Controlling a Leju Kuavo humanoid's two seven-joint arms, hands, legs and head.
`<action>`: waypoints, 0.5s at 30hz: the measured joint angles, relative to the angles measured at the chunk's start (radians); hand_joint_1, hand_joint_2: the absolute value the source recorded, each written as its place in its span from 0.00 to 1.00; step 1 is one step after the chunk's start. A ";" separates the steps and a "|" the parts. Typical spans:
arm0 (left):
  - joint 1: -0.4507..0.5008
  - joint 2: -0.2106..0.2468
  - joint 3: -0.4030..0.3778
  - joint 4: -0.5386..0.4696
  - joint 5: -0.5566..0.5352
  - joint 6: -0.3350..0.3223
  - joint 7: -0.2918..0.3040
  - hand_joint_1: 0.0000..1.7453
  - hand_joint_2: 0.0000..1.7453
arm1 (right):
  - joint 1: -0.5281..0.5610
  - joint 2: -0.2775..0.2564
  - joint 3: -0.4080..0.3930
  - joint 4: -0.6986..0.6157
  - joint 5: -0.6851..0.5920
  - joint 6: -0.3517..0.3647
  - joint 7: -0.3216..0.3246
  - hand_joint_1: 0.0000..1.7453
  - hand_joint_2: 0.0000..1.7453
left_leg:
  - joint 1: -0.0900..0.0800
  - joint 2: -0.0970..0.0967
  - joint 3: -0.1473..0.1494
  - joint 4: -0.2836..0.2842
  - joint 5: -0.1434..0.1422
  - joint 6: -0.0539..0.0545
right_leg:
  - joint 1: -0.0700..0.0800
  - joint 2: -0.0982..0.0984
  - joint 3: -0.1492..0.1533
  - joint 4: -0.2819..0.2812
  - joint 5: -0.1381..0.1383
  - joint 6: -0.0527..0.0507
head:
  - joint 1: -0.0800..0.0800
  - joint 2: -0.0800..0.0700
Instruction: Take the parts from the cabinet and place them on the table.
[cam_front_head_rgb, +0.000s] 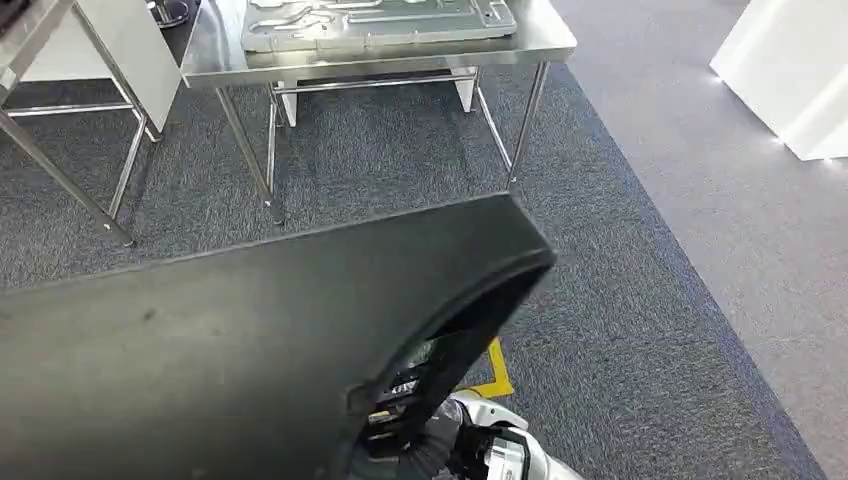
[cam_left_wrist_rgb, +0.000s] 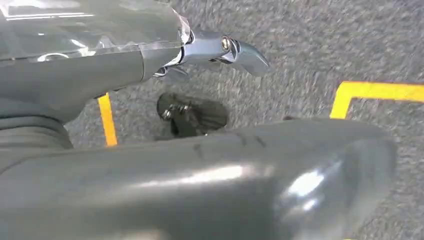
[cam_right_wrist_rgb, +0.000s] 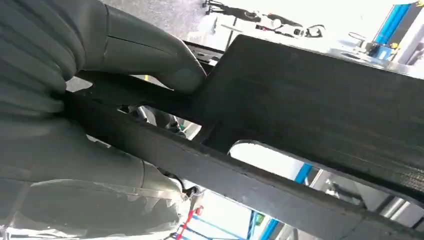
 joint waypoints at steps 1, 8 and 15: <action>0.000 0.000 0.000 0.000 0.000 0.000 0.000 0.00 0.00 | 0.002 -0.001 0.000 0.000 0.000 0.000 0.000 0.94 1.00 | -0.002 0.000 0.002 0.000 -0.003 0.004 | 0.000 0.001 -0.048 0.085 -0.032 0.002 | -0.001 0.000; 0.000 -0.007 0.000 0.001 0.001 0.003 0.000 0.00 0.00 | 0.011 -0.003 -0.003 -0.003 -0.001 0.004 0.000 0.94 1.00 | -0.017 -0.015 0.047 0.002 -0.036 -0.005 | 0.015 0.010 0.015 -0.124 0.125 -0.039 | -0.003 0.000; -0.003 -0.005 0.000 0.000 0.001 0.010 -0.008 0.00 0.00 | 0.011 -0.001 -0.006 -0.009 -0.003 0.021 -0.002 0.94 1.00 | -0.009 -0.008 0.004 0.117 -0.105 -0.041 | 0.004 0.004 0.061 -0.169 0.111 -0.059 | -0.002 0.000</action>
